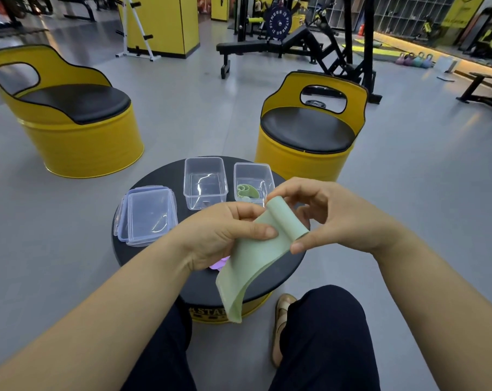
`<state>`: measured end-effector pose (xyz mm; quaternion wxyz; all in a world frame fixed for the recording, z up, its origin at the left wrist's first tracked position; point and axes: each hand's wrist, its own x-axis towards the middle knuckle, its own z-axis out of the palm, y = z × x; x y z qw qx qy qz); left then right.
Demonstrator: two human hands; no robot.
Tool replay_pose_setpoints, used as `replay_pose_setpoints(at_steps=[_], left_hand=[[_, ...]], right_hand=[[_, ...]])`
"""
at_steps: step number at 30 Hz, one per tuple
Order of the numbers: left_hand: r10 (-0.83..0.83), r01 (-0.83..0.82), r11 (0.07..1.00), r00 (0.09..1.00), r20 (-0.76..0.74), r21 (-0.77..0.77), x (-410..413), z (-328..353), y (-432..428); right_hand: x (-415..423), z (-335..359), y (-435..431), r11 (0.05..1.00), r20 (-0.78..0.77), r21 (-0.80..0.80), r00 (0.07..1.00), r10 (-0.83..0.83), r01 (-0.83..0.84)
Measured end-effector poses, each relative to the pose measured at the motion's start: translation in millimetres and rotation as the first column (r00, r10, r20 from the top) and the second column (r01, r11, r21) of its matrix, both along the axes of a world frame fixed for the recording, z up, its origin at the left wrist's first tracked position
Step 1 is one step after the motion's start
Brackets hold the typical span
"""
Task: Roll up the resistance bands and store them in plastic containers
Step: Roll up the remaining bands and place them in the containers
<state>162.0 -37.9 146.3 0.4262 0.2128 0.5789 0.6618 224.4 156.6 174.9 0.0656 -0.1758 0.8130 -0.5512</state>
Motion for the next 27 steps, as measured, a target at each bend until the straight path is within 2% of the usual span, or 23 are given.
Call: replay_pose_setpoints(at_steps=[7,13,16,19,23,27], left_hand=[[-0.045,0.039,0.996,0.996,0.081,0.077,10,4,3],[0.101,-0.101,0.995,0.995,0.007,0.026,12,2,8],[0.127,-0.127,0.991,0.992,-0.002,0.040,10,2,8],[0.219,-0.216,0.974,0.975,-0.033,0.060,5,-2,8],[0.374,-0.372,0.924,0.927,-0.013,0.090,4,-6,11],[0.427,-0.427,0.891,0.904,0.035,0.157,7,-7,15]], right_hand=[[0,5,-1,0.975,-0.061,0.223,0.998,-0.005,0.019],[0,8,-3,0.955,-0.089,0.294,0.996,-0.020,0.046],[2,3,-1,0.969,-0.073,0.233,0.995,-0.064,0.079],[5,-5,-6,0.981,-0.003,0.019,0.981,-0.194,0.194],[8,-19,-27,0.891,0.036,-0.160,0.904,-0.426,0.426],[7,-29,-48,0.801,0.046,-0.315,0.851,-0.522,0.509]])
